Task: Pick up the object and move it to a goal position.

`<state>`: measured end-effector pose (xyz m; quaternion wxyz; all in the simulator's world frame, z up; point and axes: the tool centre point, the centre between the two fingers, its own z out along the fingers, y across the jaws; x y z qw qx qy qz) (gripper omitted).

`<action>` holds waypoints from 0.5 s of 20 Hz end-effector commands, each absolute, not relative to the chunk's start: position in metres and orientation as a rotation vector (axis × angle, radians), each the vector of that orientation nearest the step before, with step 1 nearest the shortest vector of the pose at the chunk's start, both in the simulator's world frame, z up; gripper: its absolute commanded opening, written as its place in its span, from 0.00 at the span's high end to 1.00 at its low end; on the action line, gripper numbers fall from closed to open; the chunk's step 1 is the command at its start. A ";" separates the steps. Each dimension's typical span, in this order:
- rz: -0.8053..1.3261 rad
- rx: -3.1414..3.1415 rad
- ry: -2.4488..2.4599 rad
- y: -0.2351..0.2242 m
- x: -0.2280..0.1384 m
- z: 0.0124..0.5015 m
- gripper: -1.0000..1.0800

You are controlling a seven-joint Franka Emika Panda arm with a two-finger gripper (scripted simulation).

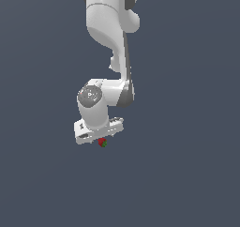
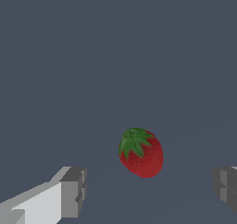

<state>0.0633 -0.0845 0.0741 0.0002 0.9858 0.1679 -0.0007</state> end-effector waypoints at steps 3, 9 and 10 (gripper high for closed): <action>-0.002 3.096 0.531 -0.085 0.064 0.073 0.04; -0.001 3.096 0.533 -0.085 0.063 0.055 0.04; -0.001 3.096 0.534 -0.085 0.063 0.049 0.04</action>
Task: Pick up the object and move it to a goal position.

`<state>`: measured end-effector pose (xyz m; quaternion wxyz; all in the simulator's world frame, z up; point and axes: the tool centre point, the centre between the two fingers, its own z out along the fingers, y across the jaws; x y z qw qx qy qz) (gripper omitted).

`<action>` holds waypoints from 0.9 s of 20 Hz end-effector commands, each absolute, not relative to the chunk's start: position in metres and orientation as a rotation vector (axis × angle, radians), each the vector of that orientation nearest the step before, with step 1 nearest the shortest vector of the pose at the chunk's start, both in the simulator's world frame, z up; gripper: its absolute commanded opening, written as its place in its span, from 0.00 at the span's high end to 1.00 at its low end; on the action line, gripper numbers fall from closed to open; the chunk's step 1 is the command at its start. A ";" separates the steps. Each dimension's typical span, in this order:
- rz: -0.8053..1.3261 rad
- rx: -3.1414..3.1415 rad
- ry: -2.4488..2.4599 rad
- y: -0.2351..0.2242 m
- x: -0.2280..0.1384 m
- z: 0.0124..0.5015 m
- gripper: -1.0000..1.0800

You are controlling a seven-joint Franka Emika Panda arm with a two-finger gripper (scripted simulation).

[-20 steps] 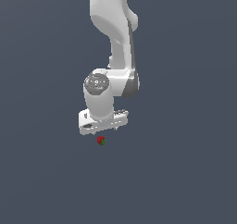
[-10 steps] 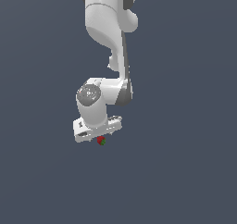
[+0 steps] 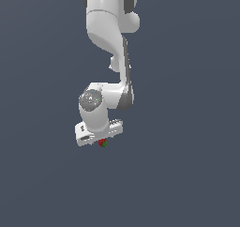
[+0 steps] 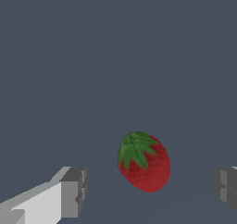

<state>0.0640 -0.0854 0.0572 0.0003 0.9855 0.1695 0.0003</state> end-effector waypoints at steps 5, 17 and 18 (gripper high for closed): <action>0.000 3.095 0.536 -0.085 0.063 0.026 0.04; 0.000 3.095 0.536 -0.086 0.064 0.022 1.00; 0.000 3.095 0.536 -0.086 0.064 0.022 1.00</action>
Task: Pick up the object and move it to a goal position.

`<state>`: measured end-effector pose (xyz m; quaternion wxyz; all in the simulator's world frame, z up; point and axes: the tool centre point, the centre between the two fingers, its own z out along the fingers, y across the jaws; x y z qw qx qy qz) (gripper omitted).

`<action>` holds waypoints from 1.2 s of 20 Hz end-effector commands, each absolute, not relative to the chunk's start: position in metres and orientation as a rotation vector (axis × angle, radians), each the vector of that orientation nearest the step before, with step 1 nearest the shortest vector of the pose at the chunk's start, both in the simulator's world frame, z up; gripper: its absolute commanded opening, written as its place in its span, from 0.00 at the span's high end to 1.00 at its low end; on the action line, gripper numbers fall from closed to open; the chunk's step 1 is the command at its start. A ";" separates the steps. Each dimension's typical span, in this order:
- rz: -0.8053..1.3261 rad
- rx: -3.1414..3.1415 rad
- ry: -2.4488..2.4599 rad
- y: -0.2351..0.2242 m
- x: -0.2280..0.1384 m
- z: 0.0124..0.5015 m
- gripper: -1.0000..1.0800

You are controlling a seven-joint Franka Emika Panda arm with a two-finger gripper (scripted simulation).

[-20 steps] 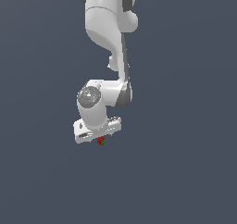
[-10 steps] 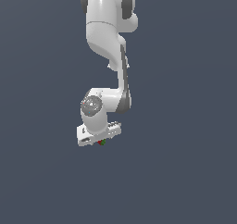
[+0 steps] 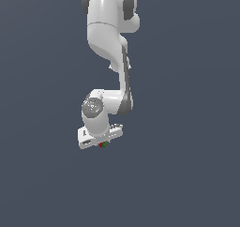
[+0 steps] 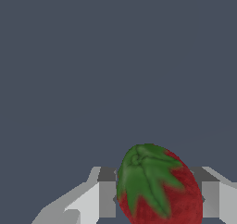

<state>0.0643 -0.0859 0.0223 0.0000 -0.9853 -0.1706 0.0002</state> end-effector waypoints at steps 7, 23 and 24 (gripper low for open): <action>0.000 -3.096 -0.536 -0.081 0.064 0.026 1.00; 0.001 -3.096 -0.538 0.039 0.049 0.112 1.00; 0.001 -3.096 -0.538 0.049 0.048 0.120 1.00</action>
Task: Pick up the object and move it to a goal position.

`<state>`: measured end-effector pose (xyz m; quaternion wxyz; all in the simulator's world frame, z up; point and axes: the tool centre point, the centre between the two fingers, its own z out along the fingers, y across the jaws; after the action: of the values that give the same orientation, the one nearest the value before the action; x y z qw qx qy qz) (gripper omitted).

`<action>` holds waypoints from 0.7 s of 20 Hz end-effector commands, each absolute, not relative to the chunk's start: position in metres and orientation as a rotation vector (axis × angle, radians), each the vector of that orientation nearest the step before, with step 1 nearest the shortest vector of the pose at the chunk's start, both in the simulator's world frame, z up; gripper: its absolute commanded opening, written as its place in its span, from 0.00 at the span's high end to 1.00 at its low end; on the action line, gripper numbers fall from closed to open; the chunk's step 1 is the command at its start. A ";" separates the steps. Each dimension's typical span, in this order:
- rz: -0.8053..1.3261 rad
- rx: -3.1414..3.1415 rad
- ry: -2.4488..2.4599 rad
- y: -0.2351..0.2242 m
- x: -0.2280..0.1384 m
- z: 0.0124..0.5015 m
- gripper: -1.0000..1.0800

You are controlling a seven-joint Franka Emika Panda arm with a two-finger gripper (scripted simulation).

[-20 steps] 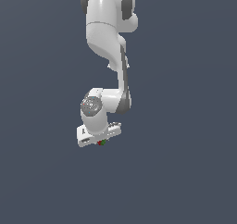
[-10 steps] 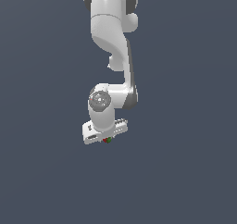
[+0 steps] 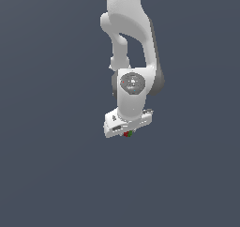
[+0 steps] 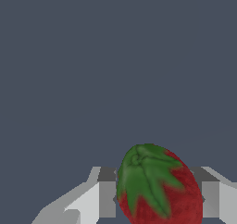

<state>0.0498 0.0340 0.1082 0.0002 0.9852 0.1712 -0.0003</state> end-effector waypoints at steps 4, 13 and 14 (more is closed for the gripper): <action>-0.001 3.095 0.537 0.090 0.044 0.149 1.00; -0.001 3.095 0.537 0.161 0.039 0.200 1.00; -0.001 3.095 0.537 0.165 0.039 0.203 1.00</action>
<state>0.0395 0.1579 0.1978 0.0001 0.9851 0.1722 0.0003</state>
